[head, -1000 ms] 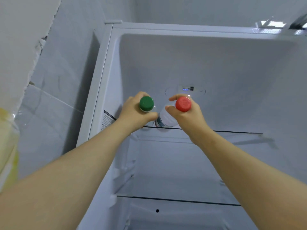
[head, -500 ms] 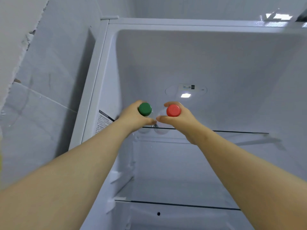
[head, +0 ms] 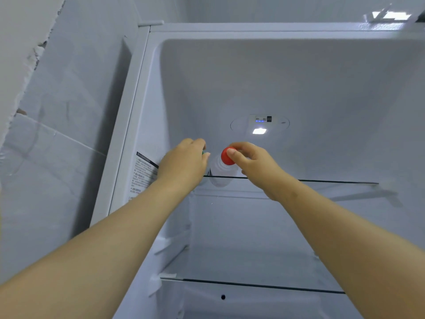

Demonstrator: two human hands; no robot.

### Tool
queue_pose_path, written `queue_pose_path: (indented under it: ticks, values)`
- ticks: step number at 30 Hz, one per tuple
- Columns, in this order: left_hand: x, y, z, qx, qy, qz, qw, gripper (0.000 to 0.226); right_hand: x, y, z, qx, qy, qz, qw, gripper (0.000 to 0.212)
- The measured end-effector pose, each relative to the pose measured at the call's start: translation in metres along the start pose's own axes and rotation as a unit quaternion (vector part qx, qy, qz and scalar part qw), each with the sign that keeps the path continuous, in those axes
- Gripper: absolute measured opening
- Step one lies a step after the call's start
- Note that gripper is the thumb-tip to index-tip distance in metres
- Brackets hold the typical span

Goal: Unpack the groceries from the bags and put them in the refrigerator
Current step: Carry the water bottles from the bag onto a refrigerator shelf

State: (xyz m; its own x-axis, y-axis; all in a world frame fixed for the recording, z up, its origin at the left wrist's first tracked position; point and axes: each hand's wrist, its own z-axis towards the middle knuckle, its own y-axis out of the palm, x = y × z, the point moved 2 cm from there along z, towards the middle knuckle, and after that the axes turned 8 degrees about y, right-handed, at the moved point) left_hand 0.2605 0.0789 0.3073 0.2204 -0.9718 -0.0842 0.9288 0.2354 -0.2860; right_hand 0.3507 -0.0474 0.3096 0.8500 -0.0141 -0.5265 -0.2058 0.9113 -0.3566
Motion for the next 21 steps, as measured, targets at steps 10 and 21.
queue_pose_path:
  ticks: [10, 21]
  values:
    - [-0.011, 0.025, 0.02, -0.176, -0.02, 0.043, 0.983, 0.037, -0.004, 0.017, 0.027, -0.066, 0.057, -0.134, 0.987, 0.028]
    - [-0.012, 0.053, 0.036, -0.27, -0.102, -0.039, 0.957, 0.028, 0.003, 0.025, 0.051, -0.099, 0.109, -0.255, 0.956, 0.033]
